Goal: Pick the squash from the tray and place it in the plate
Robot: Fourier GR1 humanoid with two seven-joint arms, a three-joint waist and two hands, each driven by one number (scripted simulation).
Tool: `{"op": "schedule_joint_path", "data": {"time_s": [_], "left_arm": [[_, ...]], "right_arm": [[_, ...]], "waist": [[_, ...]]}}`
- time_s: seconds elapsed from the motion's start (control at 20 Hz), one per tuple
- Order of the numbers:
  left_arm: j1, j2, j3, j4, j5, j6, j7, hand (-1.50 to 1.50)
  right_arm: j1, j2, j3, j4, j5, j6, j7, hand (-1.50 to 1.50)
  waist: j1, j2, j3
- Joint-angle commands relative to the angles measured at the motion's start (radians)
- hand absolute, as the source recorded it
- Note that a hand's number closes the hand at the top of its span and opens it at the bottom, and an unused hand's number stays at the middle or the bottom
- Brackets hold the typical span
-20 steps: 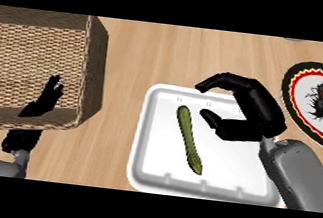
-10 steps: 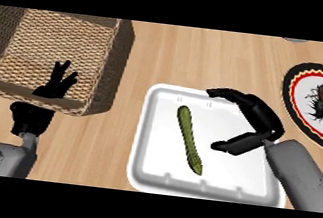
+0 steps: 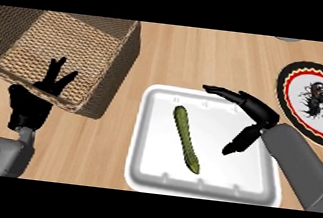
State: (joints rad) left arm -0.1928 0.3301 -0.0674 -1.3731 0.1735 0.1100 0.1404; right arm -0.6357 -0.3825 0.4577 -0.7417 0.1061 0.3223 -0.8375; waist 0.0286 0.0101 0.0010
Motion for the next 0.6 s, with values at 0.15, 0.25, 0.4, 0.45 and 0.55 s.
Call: {"op": "schedule_joint_path", "data": {"time_s": [0.15, 0.25, 0.4, 0.45, 0.55], "left_arm": [[0.055, 0.006, 0.018, -0.101, -0.011, -0.012, 0.056, 0.00], [0.041, -0.028, 0.003, -0.058, -0.032, 0.011, 0.028, 0.00], [0.008, 0.031, 0.066, -0.019, 0.022, -0.074, 0.025, 0.00], [0.054, -0.002, 0.041, -0.051, -0.022, -0.030, -0.001, 0.00], [-0.020, -0.028, 0.034, 0.008, -0.040, -0.008, 0.033, 0.00]], "right_arm": [[-0.071, 0.031, 0.023, 0.038, 0.131, 0.038, -0.006, -1.50], [-0.084, 0.041, 0.071, 0.014, 0.169, 0.050, 0.075, -1.50], [-0.095, 0.036, 0.102, 0.045, 0.236, 0.045, 0.063, -1.50], [-0.092, 0.033, 0.093, -0.015, 0.237, 0.068, 0.114, -1.50], [-0.093, 0.040, 0.110, -0.013, 0.301, 0.002, 0.118, -1.50]], "waist": [[-0.016, -0.010, -0.001], [-0.020, -0.011, -0.001], [-0.017, -0.008, -0.001], [-0.022, -0.011, -0.001], [-0.027, -0.010, -0.001]]}}
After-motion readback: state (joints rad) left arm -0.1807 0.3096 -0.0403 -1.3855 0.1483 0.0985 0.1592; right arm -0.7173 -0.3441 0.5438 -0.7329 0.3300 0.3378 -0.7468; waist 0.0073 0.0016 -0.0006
